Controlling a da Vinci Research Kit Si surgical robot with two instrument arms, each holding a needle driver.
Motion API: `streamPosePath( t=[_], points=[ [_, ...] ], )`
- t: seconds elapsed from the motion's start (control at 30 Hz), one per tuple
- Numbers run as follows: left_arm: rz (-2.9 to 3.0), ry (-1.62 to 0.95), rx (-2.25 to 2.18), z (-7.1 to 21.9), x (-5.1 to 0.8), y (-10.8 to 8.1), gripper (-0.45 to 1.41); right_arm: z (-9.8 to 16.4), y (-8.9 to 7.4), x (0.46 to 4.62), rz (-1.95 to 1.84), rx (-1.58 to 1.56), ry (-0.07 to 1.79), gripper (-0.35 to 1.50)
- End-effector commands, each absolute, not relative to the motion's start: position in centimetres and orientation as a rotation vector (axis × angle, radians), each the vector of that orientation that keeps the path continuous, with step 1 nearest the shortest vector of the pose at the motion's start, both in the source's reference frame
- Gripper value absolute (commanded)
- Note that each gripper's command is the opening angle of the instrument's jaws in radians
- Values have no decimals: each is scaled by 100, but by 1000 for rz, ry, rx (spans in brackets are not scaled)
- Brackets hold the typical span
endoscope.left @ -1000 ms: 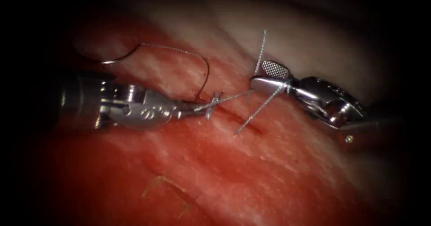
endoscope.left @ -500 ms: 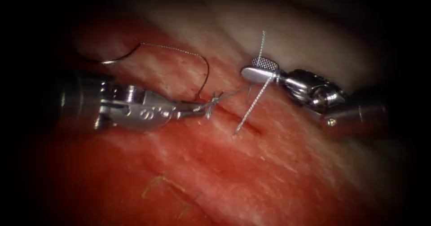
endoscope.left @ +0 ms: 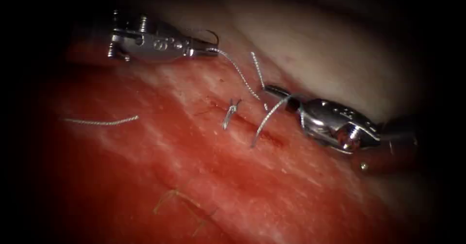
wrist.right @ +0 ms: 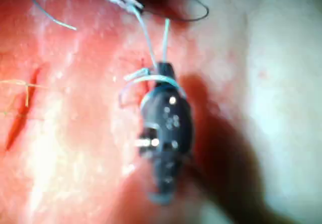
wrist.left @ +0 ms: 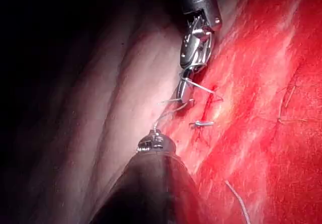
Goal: Wound Closure
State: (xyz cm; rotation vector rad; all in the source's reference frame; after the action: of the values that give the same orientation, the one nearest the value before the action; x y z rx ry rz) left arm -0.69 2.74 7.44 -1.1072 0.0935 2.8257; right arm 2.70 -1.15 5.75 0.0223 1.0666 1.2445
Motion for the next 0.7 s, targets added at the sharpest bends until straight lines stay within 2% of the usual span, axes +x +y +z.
streamPosePath(
  t=[0.03, 0.4, 0.7],
  points=[
    [2823, 98, -1096, 754, -74, 278, -45, 577, -125, 274, 1231, 9, 1068, -35],
    [2804, 88, -1052, 794, -67, 313, -45, 564, -141, 277, 1146, -94, 1164, -35],
    [2777, 93, -1013, 828, -82, 364, -45, 560, -157, 284, 1096, -90, 1173, -35]
  ],
)
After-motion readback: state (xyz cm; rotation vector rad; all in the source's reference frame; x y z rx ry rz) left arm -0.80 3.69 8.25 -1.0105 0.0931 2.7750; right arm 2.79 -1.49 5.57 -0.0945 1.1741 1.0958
